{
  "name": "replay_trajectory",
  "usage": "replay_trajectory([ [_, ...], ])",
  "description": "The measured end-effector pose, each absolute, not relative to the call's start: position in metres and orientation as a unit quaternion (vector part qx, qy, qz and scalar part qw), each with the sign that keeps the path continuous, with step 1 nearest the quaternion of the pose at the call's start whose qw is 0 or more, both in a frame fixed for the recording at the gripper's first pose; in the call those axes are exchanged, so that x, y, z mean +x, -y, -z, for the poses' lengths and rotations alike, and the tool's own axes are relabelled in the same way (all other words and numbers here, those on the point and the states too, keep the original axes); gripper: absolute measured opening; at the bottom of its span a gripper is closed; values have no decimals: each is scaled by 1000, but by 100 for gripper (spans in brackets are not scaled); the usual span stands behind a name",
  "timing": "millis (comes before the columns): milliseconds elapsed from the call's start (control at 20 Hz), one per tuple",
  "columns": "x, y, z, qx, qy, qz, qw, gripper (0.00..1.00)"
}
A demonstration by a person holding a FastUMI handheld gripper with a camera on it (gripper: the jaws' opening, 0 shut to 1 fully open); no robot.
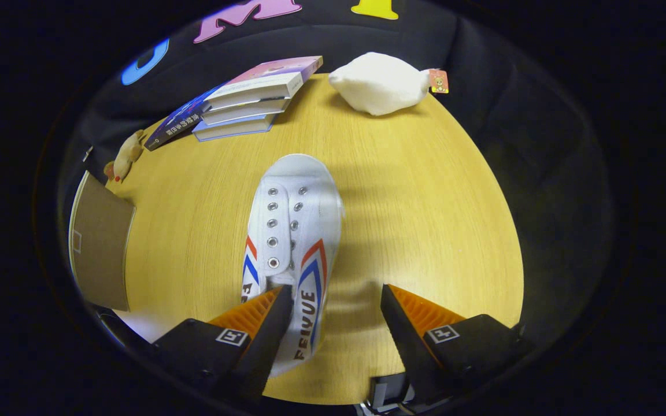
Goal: Open the storage box then place both shoes into the box .Put the left shoe in first, then the right shoe, with the right side of both shoes facing outward in a uniform manner.
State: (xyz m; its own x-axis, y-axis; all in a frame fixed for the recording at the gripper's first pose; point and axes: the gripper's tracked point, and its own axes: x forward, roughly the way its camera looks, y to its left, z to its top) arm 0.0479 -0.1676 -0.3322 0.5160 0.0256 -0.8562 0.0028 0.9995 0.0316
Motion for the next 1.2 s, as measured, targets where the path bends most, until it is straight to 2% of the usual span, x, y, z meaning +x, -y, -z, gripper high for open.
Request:
replay_trajectory([
  [50, 52, 162, 332, 26, -490, -12, 871, 92],
  [100, 55, 158, 333, 33, -489, -16, 871, 75],
  [150, 56, 153, 334, 43, -493, -25, 869, 66],
  [200, 57, 150, 335, 50, -498, -28, 865, 52],
  [350, 57, 154, 334, 70, -500, -33, 862, 42],
  [700, 59, 160, 333, 113, -493, -34, 862, 8],
  [1200, 38, 132, 303, 131, -488, -36, 862, 7],
])
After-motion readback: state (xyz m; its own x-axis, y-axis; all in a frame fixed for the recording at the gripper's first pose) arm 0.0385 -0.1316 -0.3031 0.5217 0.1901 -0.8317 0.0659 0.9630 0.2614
